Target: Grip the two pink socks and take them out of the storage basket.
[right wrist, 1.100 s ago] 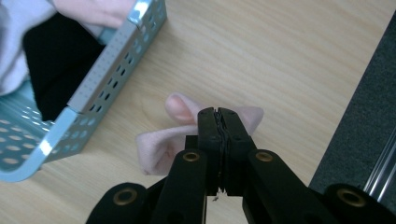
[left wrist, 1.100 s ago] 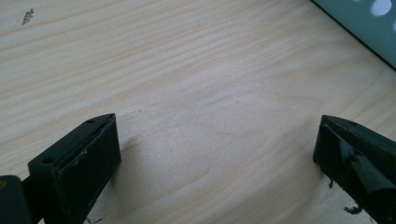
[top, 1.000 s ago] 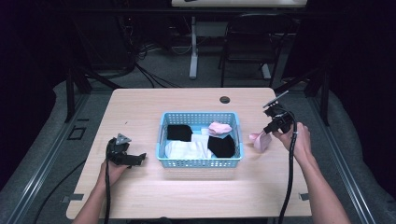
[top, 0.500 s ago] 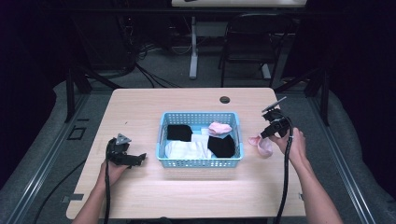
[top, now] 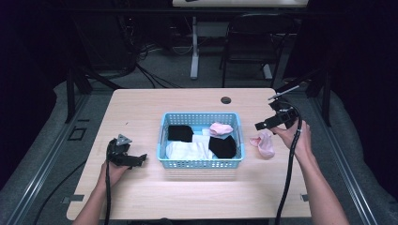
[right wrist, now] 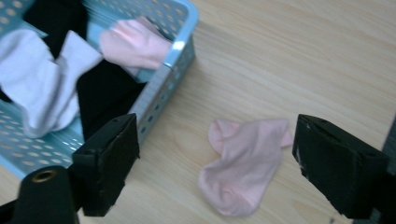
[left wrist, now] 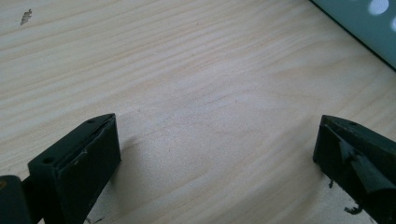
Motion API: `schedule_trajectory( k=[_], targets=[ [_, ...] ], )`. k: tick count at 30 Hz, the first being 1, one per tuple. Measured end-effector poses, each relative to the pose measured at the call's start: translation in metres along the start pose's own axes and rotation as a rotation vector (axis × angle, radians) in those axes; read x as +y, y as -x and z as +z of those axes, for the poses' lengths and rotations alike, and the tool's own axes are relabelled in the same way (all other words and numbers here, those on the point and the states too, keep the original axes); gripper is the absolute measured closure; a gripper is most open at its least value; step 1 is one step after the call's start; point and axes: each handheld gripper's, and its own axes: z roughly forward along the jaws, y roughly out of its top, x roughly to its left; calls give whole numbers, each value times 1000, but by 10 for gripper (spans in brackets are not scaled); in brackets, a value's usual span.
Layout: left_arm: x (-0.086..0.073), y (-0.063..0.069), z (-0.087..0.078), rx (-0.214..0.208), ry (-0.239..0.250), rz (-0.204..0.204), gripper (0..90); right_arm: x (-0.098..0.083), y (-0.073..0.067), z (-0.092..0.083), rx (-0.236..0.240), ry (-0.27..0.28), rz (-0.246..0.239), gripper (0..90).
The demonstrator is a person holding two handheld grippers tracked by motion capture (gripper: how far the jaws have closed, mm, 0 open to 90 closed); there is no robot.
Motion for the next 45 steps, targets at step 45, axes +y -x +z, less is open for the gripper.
schedule_trajectory(
  k=[45],
  targets=[
    [0, 0, 0, -5, 1, 3, 5, 66, -99, 97, 128, -91, -197, 109]
  ],
)
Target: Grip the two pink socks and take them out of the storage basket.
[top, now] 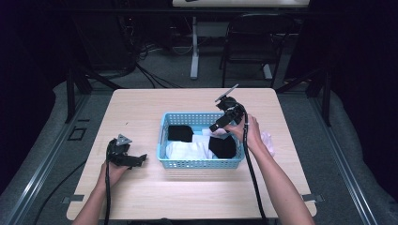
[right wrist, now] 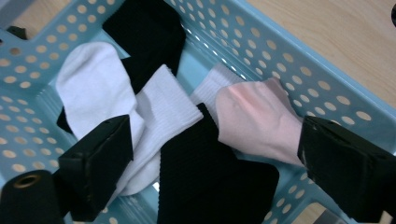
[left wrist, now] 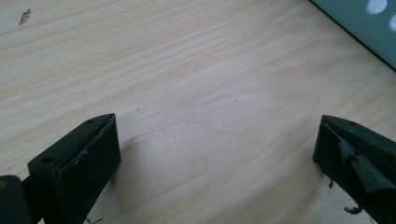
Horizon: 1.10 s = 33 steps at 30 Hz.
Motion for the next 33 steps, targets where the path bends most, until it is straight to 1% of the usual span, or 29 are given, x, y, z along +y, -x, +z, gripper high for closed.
schedule_trajectory(
  k=[1, 2, 4, 5, 7, 8, 9, 10, 11, 12, 14, 15, 17, 18, 19, 21, 22, 23, 24, 25, 26, 27, 28, 31, 32, 33],
  targets=[
    [0, 0, 0, 0, 0, 0, 5, 1, 1, 2, -5, -15, -10, 120],
    [0, 0, 0, 0, 0, 0, 5, 1, 1, 5, -4, -9, 1, 137],
    [0, 0, 0, 0, 0, 0, 5, 1, 1, 7, -12, -20, -2, 138],
    [0, 0, 0, 0, 0, 0, 5, 2, 1, 11, -15, -31, -3, 146],
    [0, 0, 0, 0, 0, 0, 5, 2, 1, 15, -23, -34, 5, 150],
    [0, 0, 0, 0, -1, -1, 5, 3, 2, 16, -24, -48, -4, 164],
    [0, 0, 0, 0, 0, 0, 6, 2, 2, 18, -28, -40, 9, 192],
    [0, 0, 0, 0, 0, 0, 5, 2, 2, 18, -28, -40, 9, 192],
    [0, 0, 0, 0, -1, -3, 5, 3, 3, 20, -30, -50, -1, 219],
    [0, 0, 0, 0, -1, -1, 6, 2, 3, 25, -33, -45, 27, 249],
    [0, 0, 0, -1, 0, -2, 5, 3, 6, 26, -34, -74, 23, 280],
    [0, 0, 0, -1, 0, -1, 5, 2, 7, 29, -33, -63, 31, 284],
    [0, 0, 0, -1, 0, -1, 5, 2, 8, 32, -39, -74, 51, 311],
    [0, 0, 0, -1, 0, -1, 5, 3, 10, 33, -46, -89, 30, 323],
    [0, 0, 0, -1, 0, -2, 5, 3, 9, 34, -46, -89, 45, 329],
    [0, 0, 0, -1, 0, -3, 5, 3, 10, 36, -56, -97, 43, 366],
    [0, 0, 0, -1, 0, 0, 5, 3, 9, 39, -61, -82, 52, 369],
    [0, 0, 0, -1, 1, 0, 6, 3, 11, 38, -65, -113, 40, 386],
    [0, 0, 0, -1, 1, 0, 5, 3, 11, 38, -65, -113, 40, 386],
    [0, 0, 0, 0, 0, -2, 5, 3, 11, 42, -73, -107, 52, 409],
    [0, 0, 0, -1, 0, 0, 5, 3, 12, 43, -78, -116, 54, 419],
    [0, 0, 0, -1, 0, 0, 6, 2, 11, 45, -81, -104, 69, 431],
    [0, 0, 0, -1, 1, 1, 6, 4, 12, 44, -85, -131, 54, 448],
    [0, 0, 0, -1, 0, -1, 6, 4, 11, 48, -91, -125, 59, 513],
    [0, 0, 0, -1, 0, -1, 5, 4, 11, 48, -91, -125, 59, 513],
    [0, 0, 0, -1, 1, 0, 6, 4, 11, 50, -86, -133, 58, 606]
  ],
)
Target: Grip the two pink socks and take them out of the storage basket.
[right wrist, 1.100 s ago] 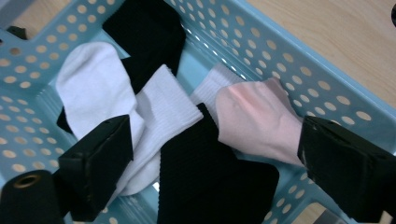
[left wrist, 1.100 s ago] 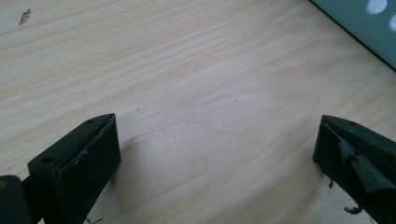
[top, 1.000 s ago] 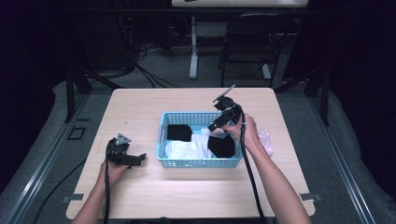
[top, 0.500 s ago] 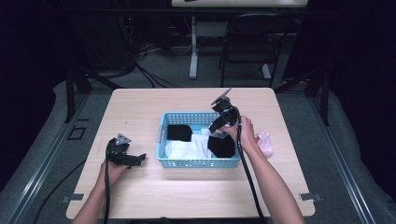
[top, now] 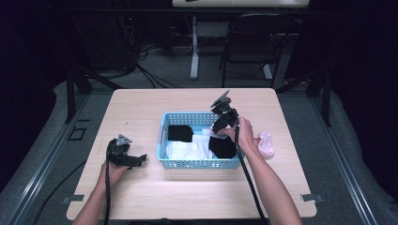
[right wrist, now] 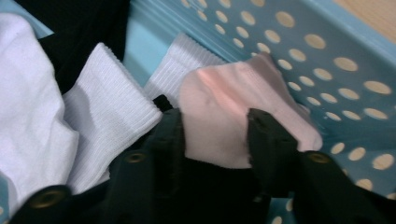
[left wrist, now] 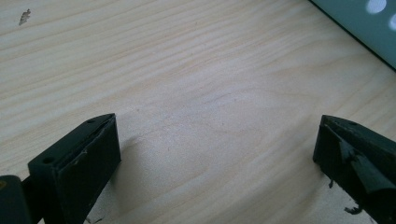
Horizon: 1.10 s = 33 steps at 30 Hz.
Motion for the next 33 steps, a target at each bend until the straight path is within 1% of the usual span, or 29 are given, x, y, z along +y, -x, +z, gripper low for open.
schedule_trajectory(
  k=[1, 2, 3, 4, 5, 6, 8, 9, 10, 13, 15, 16, 17, 19, 20, 21, 22, 23, 24, 26, 29, 30, 33],
  targets=[
    [0, 0, 0, 0, 0, 0, 6, 0, 0, 1, -4, -6, 4, 654],
    [0, 0, 0, 0, -2, 5, 6, 0, 0, 2, -9, 4, 11, 694],
    [0, 0, 0, 0, -2, 5, 6, 0, 0, 2, -9, 4, 11, 694],
    [0, 0, 0, 0, -3, 5, 5, -1, 1, 2, -9, 6, 17, 773],
    [0, 0, 0, 0, -3, 5, 5, -1, 1, 2, -9, 6, 17, 773],
    [0, 0, 0, -1, -3, 5, 5, -1, 2, -1, -3, -15, 5, 822],
    [0, 0, 0, -1, -3, 5, 5, -2, 3, -4, 3, -2, 5, 840],
    [0, 0, 0, 0, -3, 5, 5, -3, 2, -6, 11, 14, 11, 847],
    [0, 0, 0, 0, -3, 5, 5, -3, 2, -10, 7, 10, -6, 852],
    [0, 0, 0, -1, -3, 5, 6, -5, 0, -17, 22, 32, -17, 854],
    [0, 0, 0, -1, -3, 5, 5, -6, -1, -23, 29, 26, -25, 855],
    [0, 0, 0, 0, -1, 2, 5, -7, -3, -25, 31, 55, -19, 856],
    [0, 0, 0, 0, 0, 2, 5, -8, -3, -28, 40, 56, -27, 856],
    [0, 0, 0, 0, 0, 2, 5, -8, -4, -30, 43, 52, -23, 856],
    [0, 0, 0, 0, -1, 2, 5, -9, -5, -35, 52, 65, -41, 856],
    [0, 0, 0, 0, 0, 2, 5, -9, -6, -39, 55, 66, -49, 856],
    [0, 0, 0, 0, 0, 3, 5, -9, -6, -44, 60, 78, -55, 856],
    [0, 0, 0, 0, 0, 3, 5, -9, -6, -44, 60, 78, -55, 856],
    [0, 0, 0, 0, 0, 2, 5, -9, -7, -53, 68, 85, -62, 857],
    [0, 0, 0, 0, 0, 3, 5, -9, -8, -60, 73, 106, -69, 858],
    [0, 0, 0, 0, -1, 2, 5, -9, -10, -71, 90, 116, -81, 858],
    [0, 0, 0, 0, -1, 2, 5, -9, -11, -74, 90, 124, -78, 858],
    [0, 0, 0, 0, -1, 3, 5, -9, -12, -82, 86, 120, -96, 859]
  ],
)
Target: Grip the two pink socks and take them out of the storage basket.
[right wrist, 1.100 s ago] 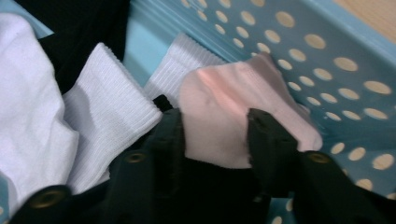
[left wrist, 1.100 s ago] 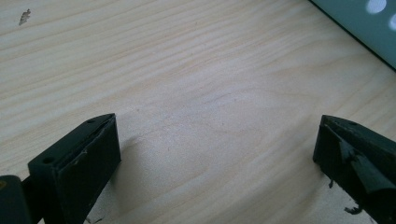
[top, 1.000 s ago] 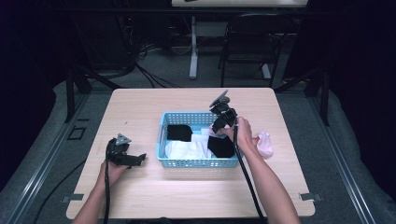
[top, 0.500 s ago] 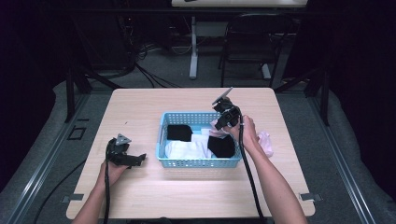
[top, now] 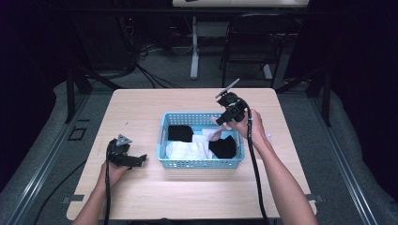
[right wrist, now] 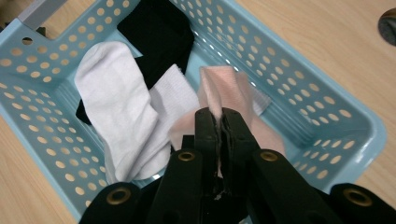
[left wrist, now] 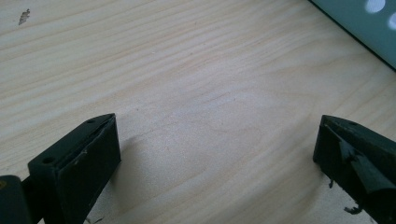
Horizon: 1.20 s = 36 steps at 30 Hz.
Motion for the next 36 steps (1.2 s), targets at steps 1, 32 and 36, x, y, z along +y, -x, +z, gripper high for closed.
schedule_trajectory(
  k=[1, 32, 36],
  targets=[
    [0, 0, 0, 0, 0, 0, 6, 0, -1, -3, -3, 4, -2, 859],
    [0, 0, 0, 0, 0, 0, 5, 6, -8, -96, 12, 186, -30, 859],
    [0, 0, 0, 0, 0, 0, 5, 4, -6, -109, -3, 206, -25, 860]
  ],
)
